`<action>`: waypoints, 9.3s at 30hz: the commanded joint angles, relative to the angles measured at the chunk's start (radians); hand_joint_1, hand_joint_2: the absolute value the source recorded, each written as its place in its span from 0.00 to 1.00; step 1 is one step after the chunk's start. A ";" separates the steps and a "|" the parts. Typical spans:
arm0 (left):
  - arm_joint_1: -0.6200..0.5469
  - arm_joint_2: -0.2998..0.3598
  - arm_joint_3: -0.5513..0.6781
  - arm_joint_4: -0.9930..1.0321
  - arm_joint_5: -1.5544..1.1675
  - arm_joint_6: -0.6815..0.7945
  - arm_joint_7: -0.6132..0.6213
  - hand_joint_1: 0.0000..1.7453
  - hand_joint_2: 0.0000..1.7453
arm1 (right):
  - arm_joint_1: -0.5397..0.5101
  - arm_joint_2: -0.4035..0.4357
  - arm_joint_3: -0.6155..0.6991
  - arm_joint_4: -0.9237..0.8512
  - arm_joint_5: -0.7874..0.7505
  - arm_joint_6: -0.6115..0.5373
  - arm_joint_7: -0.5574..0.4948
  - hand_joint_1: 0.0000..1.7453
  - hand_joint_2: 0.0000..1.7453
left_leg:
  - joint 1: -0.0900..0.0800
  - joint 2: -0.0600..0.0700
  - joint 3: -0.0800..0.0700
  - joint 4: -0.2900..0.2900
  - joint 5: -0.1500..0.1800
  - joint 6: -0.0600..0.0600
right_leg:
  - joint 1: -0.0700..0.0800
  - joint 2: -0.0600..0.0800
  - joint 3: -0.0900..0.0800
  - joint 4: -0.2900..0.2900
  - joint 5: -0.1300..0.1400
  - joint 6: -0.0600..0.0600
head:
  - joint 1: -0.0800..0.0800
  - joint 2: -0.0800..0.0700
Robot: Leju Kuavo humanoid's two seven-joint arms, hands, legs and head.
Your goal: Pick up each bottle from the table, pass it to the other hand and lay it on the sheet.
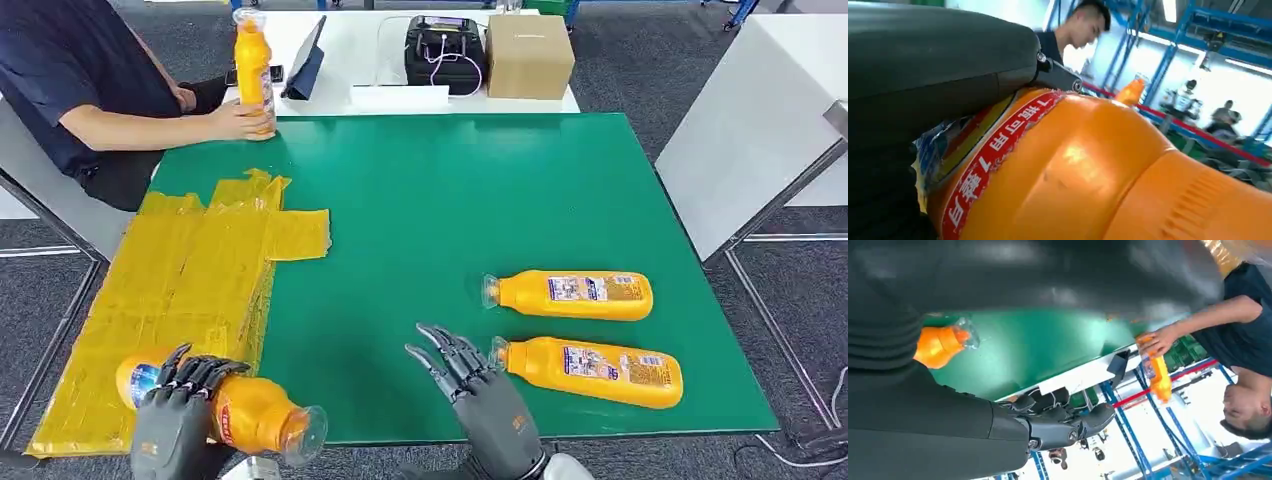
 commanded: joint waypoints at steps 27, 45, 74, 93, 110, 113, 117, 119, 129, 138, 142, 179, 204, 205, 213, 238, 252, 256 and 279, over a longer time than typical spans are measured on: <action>-0.451 0.257 -0.066 0.650 -0.089 -0.265 0.295 0.00 1.00 | 0.181 -0.591 -0.480 -0.155 -0.321 0.281 0.075 0.00 1.00 | -0.002 -0.005 0.019 -0.001 0.000 0.001 | -0.001 -0.003 0.012 0.000 -0.002 0.000 | 0.000 0.000; -0.454 0.310 -0.085 0.508 0.235 -0.469 0.177 0.00 0.00 | 0.133 -0.523 -0.424 -0.029 -0.207 0.261 0.134 0.00 1.00 | -0.001 0.000 0.014 -0.001 0.000 0.001 | 0.000 0.000 0.016 -0.002 0.001 0.000 | 0.000 0.000; -0.349 0.145 0.081 0.054 1.151 -0.654 -0.002 0.00 0.00 | -0.030 -0.369 -0.438 0.414 -0.108 0.300 0.193 0.00 1.00 | -0.001 0.002 0.006 -0.001 0.000 0.002 | 0.000 0.001 0.009 -0.002 0.001 0.001 | 0.000 0.000; -0.415 0.162 0.030 0.098 1.177 -0.659 0.000 0.00 0.00 | -0.140 -0.349 -0.347 0.626 -0.112 0.396 0.109 1.00 1.00 | 0.000 0.004 0.011 -0.003 0.001 0.001 | 0.000 0.003 0.013 -0.005 0.003 0.001 | 0.000 0.000; -0.250 0.113 0.082 0.031 1.517 -0.702 0.059 0.00 1.00 | -0.056 -0.201 -0.452 0.272 -0.465 0.285 0.017 1.00 1.00 | -0.001 0.006 0.013 -0.001 -0.002 0.001 | 0.000 0.006 0.014 -0.002 0.001 0.000 | 0.000 0.000; -0.190 0.068 0.083 0.007 1.573 -0.720 0.070 0.00 1.00 | -0.043 -0.092 -0.470 0.089 -0.543 0.243 0.001 1.00 1.00 | 0.000 0.009 0.010 -0.001 -0.002 0.000 | 0.000 0.009 0.010 -0.001 0.001 0.000 | 0.000 0.000; -0.163 0.045 0.030 0.014 1.605 -0.721 0.081 0.00 1.00 | -0.076 -0.050 -0.445 0.021 -0.599 0.228 -0.014 1.00 1.00 | -0.001 0.007 0.007 0.000 -0.002 0.001 | 0.001 0.008 0.007 0.000 0.000 0.000 | -0.001 0.000; -0.153 0.049 -0.004 0.018 1.626 -0.729 0.089 0.00 1.00 | -0.110 -0.045 -0.419 0.027 -0.597 0.226 -0.015 1.00 1.00 | 0.000 0.007 0.008 0.000 -0.003 0.001 | 0.001 0.007 0.009 -0.001 0.000 0.000 | 0.000 0.000; -0.181 0.094 -0.218 0.028 1.687 -0.734 0.109 0.00 1.00 | -0.269 0.027 -0.264 0.211 -0.586 0.233 0.042 1.00 1.00 | -0.001 0.005 0.006 -0.001 -0.001 0.001 | 0.000 0.007 0.008 -0.001 0.001 0.000 | 0.000 0.000; -0.207 0.103 -0.322 0.005 1.635 -0.708 0.076 0.00 1.00 | -0.322 0.068 -0.058 0.278 -0.535 0.249 0.071 1.00 1.00 | 0.000 0.005 0.007 -0.001 -0.002 0.000 | 0.000 0.006 0.009 -0.001 0.001 0.000 | 0.000 0.000; -0.218 0.104 -0.332 0.011 1.647 -0.697 0.077 0.00 1.00 | -0.360 0.059 0.056 0.284 -0.527 0.263 0.058 1.00 1.00 | 0.000 0.004 0.005 0.000 -0.001 0.001 | 0.000 0.006 0.007 0.000 0.001 0.001 | 0.000 0.000; -0.204 0.092 -0.315 -0.002 1.678 -0.672 0.042 1.00 1.00 | -0.357 0.010 0.232 0.291 -0.501 0.338 -0.001 1.00 1.00 | 0.000 0.001 0.004 -0.001 -0.001 0.001 | 0.000 0.003 0.006 -0.001 0.000 0.001 | 0.000 0.000; -0.258 0.090 -0.040 0.054 0.354 -0.188 0.056 1.00 1.00 | -0.244 -0.143 -0.272 0.104 -0.446 0.240 0.124 0.00 0.00 | -0.001 -0.001 0.002 0.000 0.000 0.002 | -0.001 0.001 0.005 0.000 0.000 0.001 | 0.000 0.000; -0.258 0.089 -0.036 0.060 0.353 -0.187 0.050 1.00 1.00 | -0.243 -0.142 -0.283 0.103 -0.448 0.250 0.120 0.00 0.00 | -0.001 -0.001 0.003 0.000 0.000 0.001 | -0.001 0.001 0.006 0.000 0.000 0.001 | 0.000 0.000; -0.289 0.192 -0.047 0.244 0.027 -0.136 0.189 1.00 1.00 | -0.228 -0.264 -0.391 0.072 -0.499 0.255 0.131 0.00 0.00 | -0.002 -0.001 0.006 -0.002 0.000 0.001 | -0.002 0.000 0.008 -0.002 0.000 0.001 | 0.000 0.000; -0.564 0.270 -0.178 0.656 0.152 -0.320 0.180 0.00 1.00 | -0.517 -0.631 -0.278 0.384 -0.677 0.578 0.216 0.00 1.00 | -0.002 -0.005 0.008 -0.001 0.006 0.005 | -0.002 -0.004 0.014 -0.002 0.004 0.002 | 0.000 0.000; -0.498 0.158 -0.102 0.314 0.710 -0.450 0.041 0.00 0.00 | -0.470 -0.462 -0.253 0.633 -0.484 0.524 0.173 0.00 1.00 | -0.001 -0.002 0.005 -0.001 0.005 0.006 | -0.001 -0.002 0.012 -0.004 0.005 0.005 | 0.000 0.000; -0.482 0.153 -0.107 0.271 0.736 -0.453 0.045 0.00 0.00 | -0.466 -0.439 -0.250 0.658 -0.457 0.509 0.165 0.00 1.00 | -0.002 -0.002 0.003 0.000 0.005 0.006 | -0.001 -0.002 0.009 -0.003 0.005 0.005 | 0.000 0.000; -0.382 0.120 -0.161 0.070 0.934 -0.515 -0.031 0.00 1.00 | -0.582 -0.105 -0.193 1.107 0.019 0.337 0.113 0.00 1.00 | -0.001 0.000 0.002 -0.001 0.005 0.006 | -0.001 0.000 0.007 -0.003 0.005 0.005 | 0.000 0.000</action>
